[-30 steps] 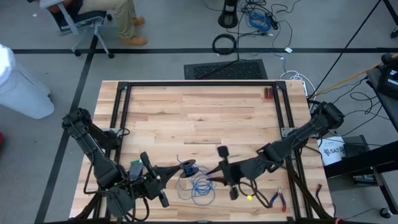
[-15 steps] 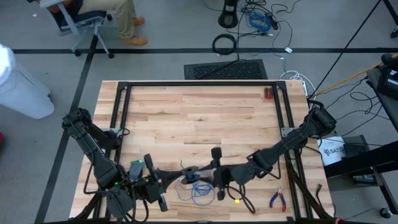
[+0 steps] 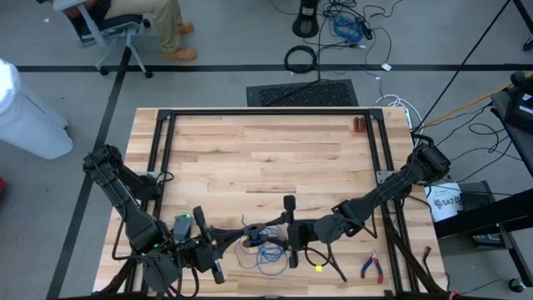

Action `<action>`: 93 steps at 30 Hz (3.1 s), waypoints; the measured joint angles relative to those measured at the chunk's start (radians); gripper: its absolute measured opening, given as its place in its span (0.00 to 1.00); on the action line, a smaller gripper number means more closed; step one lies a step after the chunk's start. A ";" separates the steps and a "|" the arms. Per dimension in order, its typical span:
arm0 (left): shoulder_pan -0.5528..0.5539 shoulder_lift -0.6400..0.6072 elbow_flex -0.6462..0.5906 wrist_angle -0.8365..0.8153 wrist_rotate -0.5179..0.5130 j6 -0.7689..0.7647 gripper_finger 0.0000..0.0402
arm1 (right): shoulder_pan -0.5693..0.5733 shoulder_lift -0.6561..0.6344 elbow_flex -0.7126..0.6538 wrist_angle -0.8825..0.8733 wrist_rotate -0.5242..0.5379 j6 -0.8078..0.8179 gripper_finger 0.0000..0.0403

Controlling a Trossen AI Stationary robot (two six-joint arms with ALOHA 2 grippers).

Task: Coil cords
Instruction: Uncoil the blue wire from the spool

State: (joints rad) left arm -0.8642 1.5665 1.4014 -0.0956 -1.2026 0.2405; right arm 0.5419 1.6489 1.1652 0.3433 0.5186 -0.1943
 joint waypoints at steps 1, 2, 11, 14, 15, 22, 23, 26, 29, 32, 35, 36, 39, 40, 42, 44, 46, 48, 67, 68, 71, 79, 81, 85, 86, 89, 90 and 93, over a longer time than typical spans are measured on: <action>0.000 0.000 0.000 0.000 0.000 0.000 0.00 | 0.000 0.000 0.000 0.005 0.000 -0.003 0.31; 0.000 0.000 0.000 0.000 0.000 0.000 0.00 | 0.000 0.000 0.000 0.006 0.000 -0.004 0.29; 0.000 0.000 0.000 0.000 0.000 0.000 0.00 | 0.001 0.000 0.000 0.004 0.016 -0.010 0.02; 0.000 0.000 0.000 -0.006 0.000 0.000 0.00 | 0.010 -0.010 0.000 -0.029 0.100 0.020 0.01; -0.002 0.000 0.000 -0.011 0.000 0.000 0.00 | 0.014 -0.019 0.000 -0.050 0.137 0.037 0.01; -0.002 0.000 0.000 -0.097 -0.014 0.028 0.00 | 0.065 -0.086 0.000 -0.092 0.221 0.048 0.00; -0.002 0.000 0.000 -0.113 -0.025 0.033 0.00 | 0.074 -0.092 0.000 -0.080 0.220 0.038 0.00; 0.001 0.000 0.000 -0.161 -0.085 0.035 0.00 | 0.100 -0.099 0.000 -0.036 0.218 -0.012 0.00; 0.001 0.000 0.000 -0.189 -0.181 0.035 0.00 | 0.110 -0.099 0.000 -0.007 0.210 -0.047 0.00; 0.001 0.000 0.000 -0.195 -0.261 0.034 0.00 | 0.109 -0.099 0.000 -0.004 0.208 -0.053 0.00; 0.001 0.002 0.000 -0.197 -0.323 0.034 0.00 | 0.106 -0.098 0.000 -0.002 0.154 -0.057 0.00; 0.001 0.005 0.000 -0.197 -0.340 0.034 0.00 | 0.104 -0.098 0.000 -0.001 0.131 -0.058 0.00; 0.004 0.015 0.000 -0.198 -0.364 0.034 0.00 | 0.098 -0.084 0.000 0.023 0.106 -0.069 0.00; 0.008 0.016 0.000 -0.198 -0.364 0.035 0.00 | 0.097 -0.076 0.000 0.040 0.104 -0.078 0.00; 0.018 0.016 0.000 -0.188 -0.367 0.027 0.00 | 0.094 -0.061 0.000 0.060 0.100 -0.095 0.00; 0.034 0.020 0.000 -0.149 -0.370 0.027 0.00 | 0.087 -0.042 0.000 0.076 0.080 -0.102 0.00; 0.047 0.028 0.000 -0.108 -0.370 0.027 0.00 | 0.079 -0.025 0.000 0.087 0.057 -0.106 0.00; 0.059 0.034 0.000 -0.083 -0.370 0.027 0.00 | 0.070 -0.009 0.000 0.110 0.048 -0.106 0.00; 0.059 0.048 0.000 0.070 -0.272 0.123 0.00 | 0.000 0.038 0.000 -0.059 0.142 -0.025 0.00; 0.053 0.048 0.000 0.073 -0.253 0.144 0.00 | 0.000 0.030 0.000 -0.091 0.169 -0.015 0.00; 0.029 0.048 0.000 0.092 -0.215 0.219 0.00 | 0.000 -0.003 0.000 -0.174 0.218 0.030 0.00; -0.023 0.047 0.000 0.128 -0.193 0.343 0.00 | 0.011 -0.096 0.000 -0.362 0.301 0.141 0.00; -0.034 0.048 0.000 0.126 -0.183 0.353 0.00 | 0.019 -0.113 0.000 -0.406 0.326 0.158 0.00; -0.055 0.048 0.000 0.133 -0.186 0.402 0.00 | 0.041 -0.146 0.000 -0.440 0.355 0.178 0.00; -0.058 0.048 0.000 0.132 -0.186 0.409 0.00 | 0.048 -0.156 0.000 -0.440 0.361 0.179 0.00; -0.069 0.048 0.000 0.134 -0.197 0.422 0.00 | 0.076 -0.191 0.000 -0.438 0.377 0.174 0.00; -0.073 0.048 0.000 0.134 -0.205 0.422 0.00 | 0.086 -0.203 0.000 -0.438 0.377 0.172 0.00; -0.080 0.048 0.000 0.132 -0.244 0.431 0.00 | 0.123 -0.238 0.000 -0.427 0.377 0.166 0.00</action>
State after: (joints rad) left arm -0.9442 1.6142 1.4010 0.0367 -1.4463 0.6716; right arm 0.6651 1.4114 1.1656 -0.0835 0.8959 -0.0284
